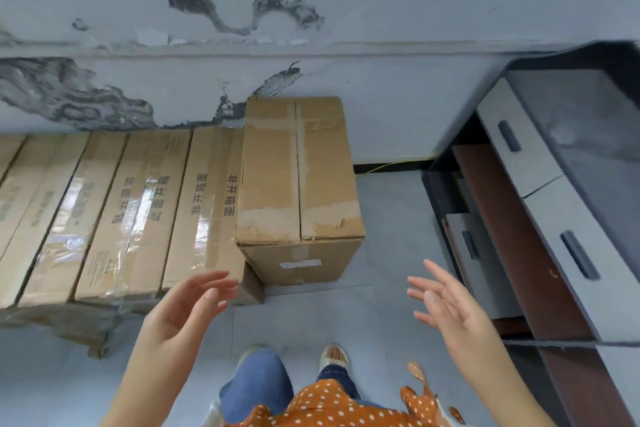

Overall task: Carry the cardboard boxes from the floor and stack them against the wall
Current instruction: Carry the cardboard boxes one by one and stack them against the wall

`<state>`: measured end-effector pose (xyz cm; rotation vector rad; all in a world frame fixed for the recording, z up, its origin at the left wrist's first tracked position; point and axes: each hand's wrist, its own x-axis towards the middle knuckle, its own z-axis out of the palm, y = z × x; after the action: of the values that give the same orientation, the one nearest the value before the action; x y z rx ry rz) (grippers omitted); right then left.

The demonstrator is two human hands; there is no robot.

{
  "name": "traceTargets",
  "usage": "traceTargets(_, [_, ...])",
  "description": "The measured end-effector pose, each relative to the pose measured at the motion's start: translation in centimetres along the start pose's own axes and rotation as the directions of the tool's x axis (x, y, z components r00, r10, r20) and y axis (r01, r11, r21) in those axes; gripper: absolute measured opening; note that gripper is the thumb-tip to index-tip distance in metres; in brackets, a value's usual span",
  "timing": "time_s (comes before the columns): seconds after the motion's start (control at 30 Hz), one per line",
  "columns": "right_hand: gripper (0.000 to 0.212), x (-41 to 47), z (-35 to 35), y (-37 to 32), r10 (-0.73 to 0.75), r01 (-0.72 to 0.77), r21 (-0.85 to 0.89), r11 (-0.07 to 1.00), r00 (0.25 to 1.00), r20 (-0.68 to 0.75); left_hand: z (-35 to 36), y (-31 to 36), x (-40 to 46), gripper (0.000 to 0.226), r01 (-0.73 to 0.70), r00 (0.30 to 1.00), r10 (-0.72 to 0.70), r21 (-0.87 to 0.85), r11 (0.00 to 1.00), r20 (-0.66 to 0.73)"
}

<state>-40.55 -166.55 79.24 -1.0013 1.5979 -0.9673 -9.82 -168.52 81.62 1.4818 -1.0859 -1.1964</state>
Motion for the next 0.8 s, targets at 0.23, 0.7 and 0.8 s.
traceTargets(0.23, [0.042, -5.7, 5.7, 0.6, 0.034, 0.012, 0.124, 0.992, 0.934, -0.357, -3.1, 2.1, 5.4, 0.031, -0.171, 0.918, 0.121, 0.103, 0.98, 0.378])
traceTargets(0.7, [0.043, -23.2, 20.6, 2.9, 0.207, -0.046, 0.212, 0.976, 0.49, -0.847, -3.7, 2.5, 4.3, 0.031, -0.369, 0.431, 0.127, 0.046, 0.928, 0.893])
traceTargets(0.8, [0.044, -26.8, 22.0, 3.1, 0.233, -0.053, 0.23, 0.972, 0.354, -0.906, -2.7, 2.9, 1.8, 0.033, -0.376, 0.307, 0.121, 0.004, 0.927, 0.944])
